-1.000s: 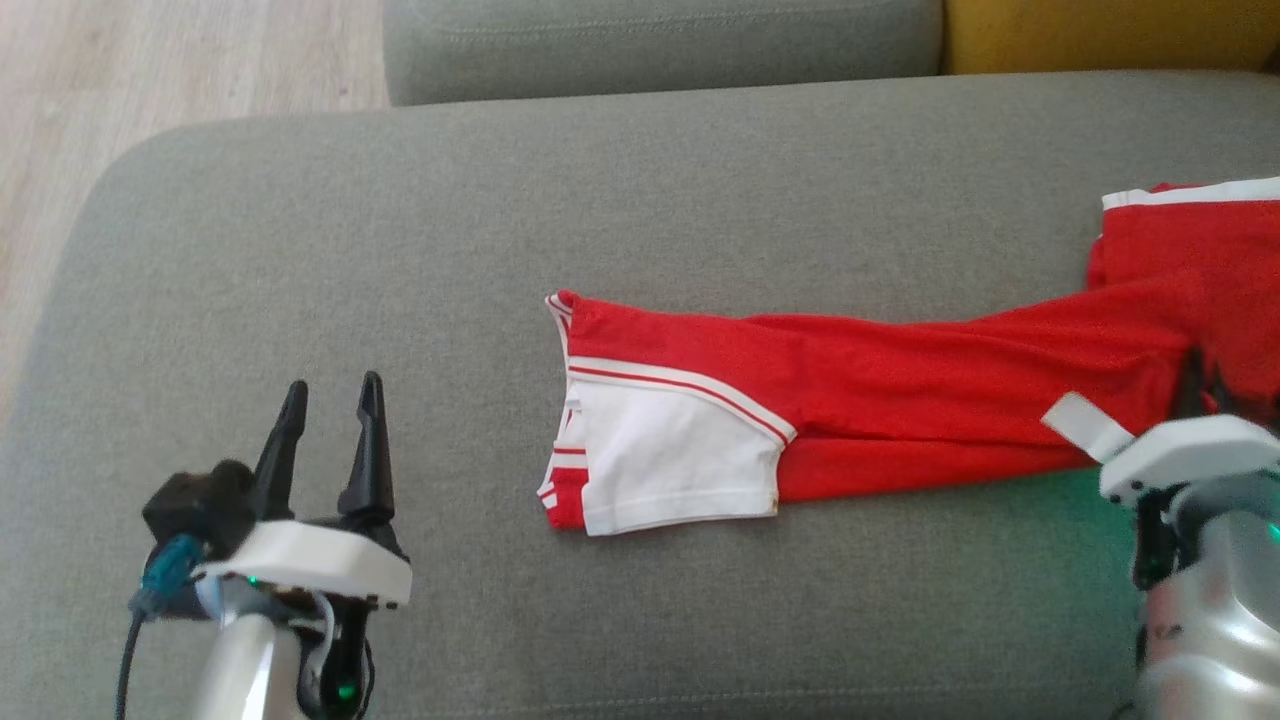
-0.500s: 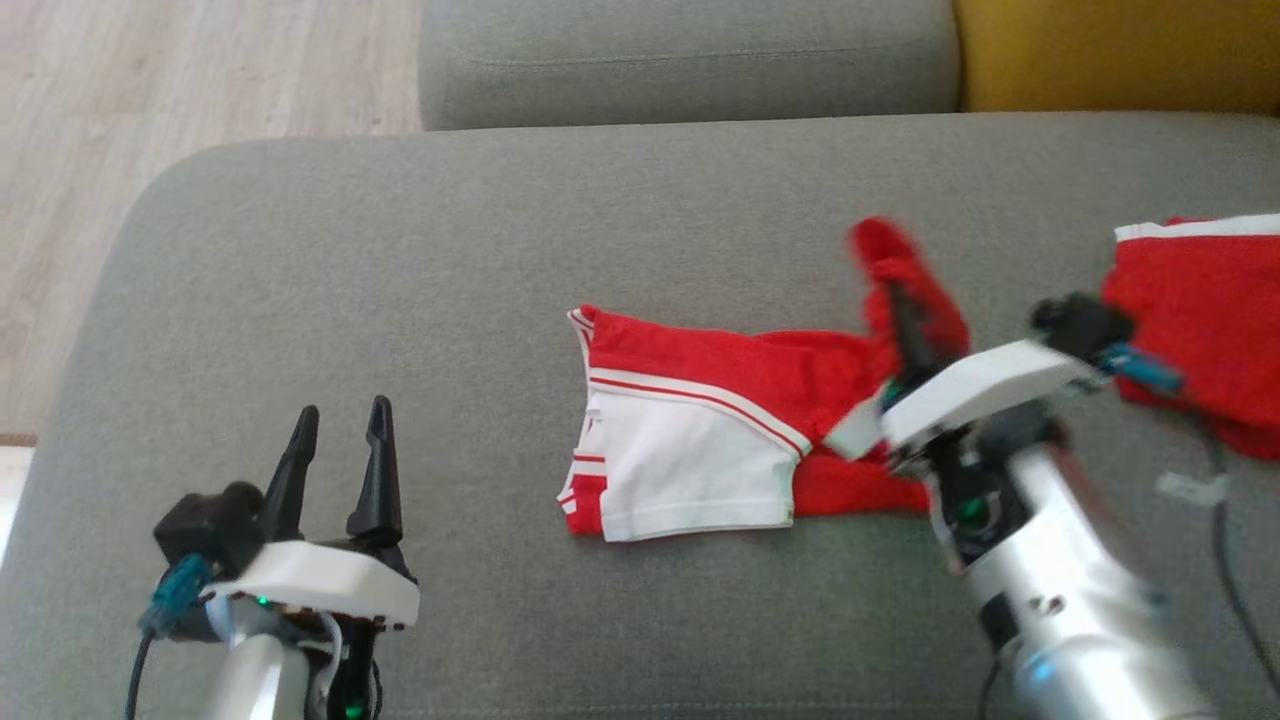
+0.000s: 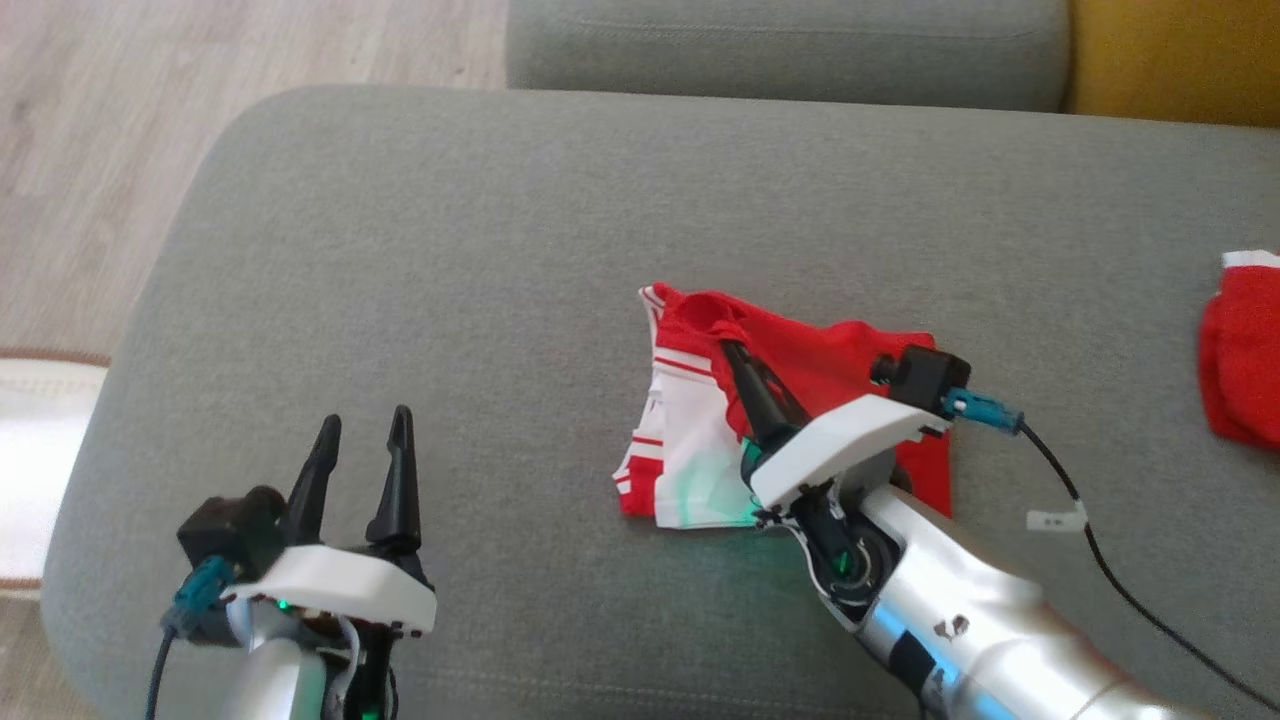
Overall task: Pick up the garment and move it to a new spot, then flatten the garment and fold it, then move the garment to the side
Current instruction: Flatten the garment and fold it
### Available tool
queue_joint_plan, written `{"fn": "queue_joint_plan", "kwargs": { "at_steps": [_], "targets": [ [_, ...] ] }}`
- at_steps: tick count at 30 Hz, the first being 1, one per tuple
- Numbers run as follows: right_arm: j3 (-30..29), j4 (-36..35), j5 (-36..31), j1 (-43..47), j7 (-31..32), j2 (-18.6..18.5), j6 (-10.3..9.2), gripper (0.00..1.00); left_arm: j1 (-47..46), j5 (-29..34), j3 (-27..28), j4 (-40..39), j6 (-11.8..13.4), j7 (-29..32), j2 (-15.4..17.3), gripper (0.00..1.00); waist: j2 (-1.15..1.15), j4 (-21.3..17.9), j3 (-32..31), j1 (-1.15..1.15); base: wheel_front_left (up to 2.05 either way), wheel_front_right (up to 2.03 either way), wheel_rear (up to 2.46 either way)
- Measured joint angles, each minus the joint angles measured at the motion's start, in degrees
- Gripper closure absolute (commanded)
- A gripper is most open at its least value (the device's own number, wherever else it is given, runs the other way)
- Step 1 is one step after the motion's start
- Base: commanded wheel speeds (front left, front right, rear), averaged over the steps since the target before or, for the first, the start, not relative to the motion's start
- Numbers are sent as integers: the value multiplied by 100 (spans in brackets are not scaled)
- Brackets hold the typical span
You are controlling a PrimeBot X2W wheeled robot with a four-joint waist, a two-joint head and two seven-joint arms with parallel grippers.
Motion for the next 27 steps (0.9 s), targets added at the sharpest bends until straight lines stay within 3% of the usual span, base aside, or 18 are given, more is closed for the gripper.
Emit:
{"fn": "queue_joint_plan", "kwargs": {
  "at_steps": [3,7,8,9,21,24,27],
  "targets": [
    [416,171,365,-260,-85,0,0,100,-6,0,-23,18,3,0,0,0,0,118,66,0,0,0,0],
    [505,356,461,-353,-87,-10,0,98,-9,-2,-41,46,3,0,0,0,0,224,140,0,0,0,0],
    [520,383,432,-352,-87,-15,0,21,-12,-7,-41,48,3,0,0,0,0,237,155,0,0,0,0],
    [520,390,421,-351,-87,-22,0,0,-15,-35,-42,49,3,0,0,0,0,245,169,0,0,0,0],
    [1397,-442,478,-337,-87,-45,0,0,-18,-48,-18,108,4,0,0,0,0,15,90,0,0,0,0],
    [1302,-416,311,-391,-87,-47,0,0,-17,-55,19,103,5,0,0,0,0,-97,34,0,0,0,0],
    [927,-280,-266,-590,-87,-46,0,0,-14,-55,49,57,13,0,0,0,0,-215,-26,0,0,0,0]
  ]
}}
